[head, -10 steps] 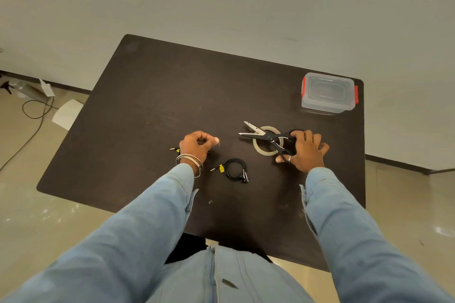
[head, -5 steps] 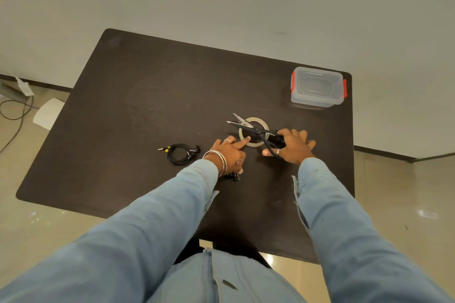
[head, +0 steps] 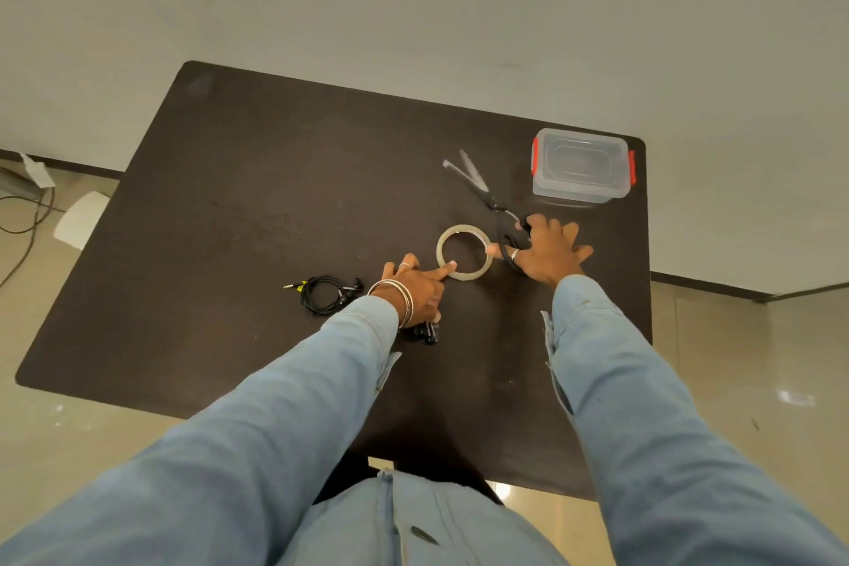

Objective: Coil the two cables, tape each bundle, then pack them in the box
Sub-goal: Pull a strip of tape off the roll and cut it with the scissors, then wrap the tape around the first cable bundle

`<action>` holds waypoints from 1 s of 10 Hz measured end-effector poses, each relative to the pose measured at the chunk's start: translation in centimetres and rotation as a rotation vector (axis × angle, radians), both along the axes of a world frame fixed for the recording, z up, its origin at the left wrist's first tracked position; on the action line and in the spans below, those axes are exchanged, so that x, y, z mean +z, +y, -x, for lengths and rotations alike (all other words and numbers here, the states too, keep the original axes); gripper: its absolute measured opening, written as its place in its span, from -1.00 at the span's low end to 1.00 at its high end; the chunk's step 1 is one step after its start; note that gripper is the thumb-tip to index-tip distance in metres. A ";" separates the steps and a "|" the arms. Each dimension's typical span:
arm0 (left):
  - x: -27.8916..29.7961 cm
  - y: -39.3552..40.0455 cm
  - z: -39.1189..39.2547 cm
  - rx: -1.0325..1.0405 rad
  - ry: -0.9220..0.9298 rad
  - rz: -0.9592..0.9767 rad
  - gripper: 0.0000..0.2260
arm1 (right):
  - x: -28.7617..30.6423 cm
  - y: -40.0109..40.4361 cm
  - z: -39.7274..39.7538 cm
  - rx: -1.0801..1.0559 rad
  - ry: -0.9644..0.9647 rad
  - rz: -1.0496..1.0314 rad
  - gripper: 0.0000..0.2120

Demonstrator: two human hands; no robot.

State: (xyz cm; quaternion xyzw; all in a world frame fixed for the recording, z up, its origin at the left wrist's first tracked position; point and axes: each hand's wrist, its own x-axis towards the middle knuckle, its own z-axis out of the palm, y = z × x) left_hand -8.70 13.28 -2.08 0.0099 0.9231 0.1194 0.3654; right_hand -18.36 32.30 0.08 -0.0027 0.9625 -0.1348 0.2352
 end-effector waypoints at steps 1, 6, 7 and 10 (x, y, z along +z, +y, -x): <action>1.0 0.2 -0.2 -0.032 0.029 0.038 -0.45 | 1.2 -1.1 1.0 0.015 0.086 -0.079 -0.43; 0.0 -0.6 -0.6 0.134 0.276 -0.306 -0.88 | -4.0 5.1 -9.5 -0.451 0.095 -0.168 -0.37; -0.1 -0.8 -0.8 0.422 0.325 -0.488 -0.85 | -3.8 4.8 -9.4 -0.422 0.061 -0.210 -0.37; 2.2 -0.8 -1.4 0.778 0.321 -0.675 -0.90 | 0.2 1.5 -7.2 -0.276 0.115 -0.221 -0.73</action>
